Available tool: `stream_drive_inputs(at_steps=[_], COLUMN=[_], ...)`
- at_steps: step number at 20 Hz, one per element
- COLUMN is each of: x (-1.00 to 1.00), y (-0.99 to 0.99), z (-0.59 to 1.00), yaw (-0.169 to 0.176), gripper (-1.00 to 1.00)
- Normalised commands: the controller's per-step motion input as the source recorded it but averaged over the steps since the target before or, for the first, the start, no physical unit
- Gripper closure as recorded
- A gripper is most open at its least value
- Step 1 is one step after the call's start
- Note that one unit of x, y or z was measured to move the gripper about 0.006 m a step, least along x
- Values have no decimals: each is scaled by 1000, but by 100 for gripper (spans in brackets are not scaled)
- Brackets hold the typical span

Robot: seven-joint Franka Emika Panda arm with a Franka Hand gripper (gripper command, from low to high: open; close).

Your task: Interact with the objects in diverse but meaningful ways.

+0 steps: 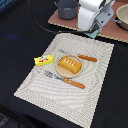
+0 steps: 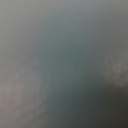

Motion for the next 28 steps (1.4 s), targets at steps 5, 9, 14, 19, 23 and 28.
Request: stream_drive_inputs(at_steps=[5,9,14,19,23,28], x=[-987,-929,-767,-205,88,88], y=[56,94,97,137,192,193], z=[-628,-589,-473,-130,159,303], yaw=[31,28,19,0,-25,-12], gripper=[100,100,100,100,-100,-100])
